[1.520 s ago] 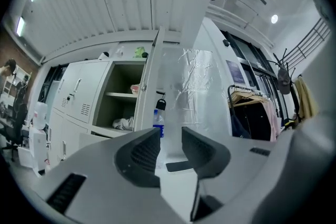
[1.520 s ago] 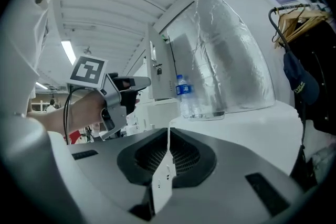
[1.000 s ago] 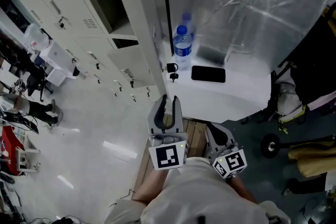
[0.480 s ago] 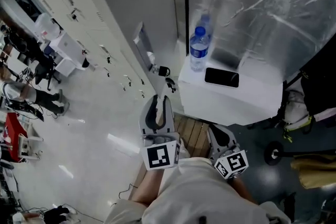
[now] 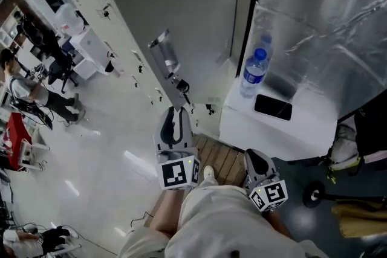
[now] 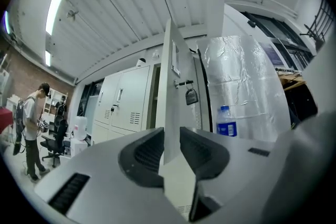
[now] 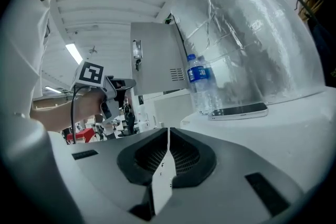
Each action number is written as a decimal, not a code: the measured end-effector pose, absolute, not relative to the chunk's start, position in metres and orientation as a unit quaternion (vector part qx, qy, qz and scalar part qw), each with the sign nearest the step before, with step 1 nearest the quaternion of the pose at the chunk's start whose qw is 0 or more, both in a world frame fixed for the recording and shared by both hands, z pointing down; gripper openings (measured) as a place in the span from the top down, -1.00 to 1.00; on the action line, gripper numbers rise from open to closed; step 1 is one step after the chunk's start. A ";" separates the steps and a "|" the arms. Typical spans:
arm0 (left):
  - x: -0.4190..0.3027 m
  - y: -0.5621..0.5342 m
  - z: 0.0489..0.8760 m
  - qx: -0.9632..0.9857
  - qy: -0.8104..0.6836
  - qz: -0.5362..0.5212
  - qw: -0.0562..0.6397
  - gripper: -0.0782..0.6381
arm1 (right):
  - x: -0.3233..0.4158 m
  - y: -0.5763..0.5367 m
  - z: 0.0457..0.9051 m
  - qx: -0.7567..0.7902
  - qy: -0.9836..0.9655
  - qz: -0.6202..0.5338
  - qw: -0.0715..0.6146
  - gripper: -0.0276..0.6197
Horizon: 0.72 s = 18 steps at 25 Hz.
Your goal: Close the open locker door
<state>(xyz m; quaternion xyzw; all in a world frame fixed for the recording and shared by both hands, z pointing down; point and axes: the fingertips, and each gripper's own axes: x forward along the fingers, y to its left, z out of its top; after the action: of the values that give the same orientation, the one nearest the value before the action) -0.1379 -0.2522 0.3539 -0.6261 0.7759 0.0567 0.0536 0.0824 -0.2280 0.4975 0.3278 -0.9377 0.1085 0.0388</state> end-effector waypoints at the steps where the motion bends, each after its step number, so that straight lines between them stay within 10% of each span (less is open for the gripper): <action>1: -0.146 -0.255 0.353 -0.626 0.776 0.057 0.054 0.52 | 0.080 -0.232 0.497 0.329 -0.937 0.110 0.038 0.81; 18: -0.243 -0.320 0.354 -0.653 0.753 0.055 0.056 0.59 | 0.016 -0.268 0.500 0.331 -0.937 0.105 0.043 0.81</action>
<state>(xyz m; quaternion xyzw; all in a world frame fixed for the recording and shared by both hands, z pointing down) -0.2428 -0.3203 0.3535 -0.6532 0.7531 0.0553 0.0557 0.0163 -0.2678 0.4998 0.3308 -0.9369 0.1050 0.0431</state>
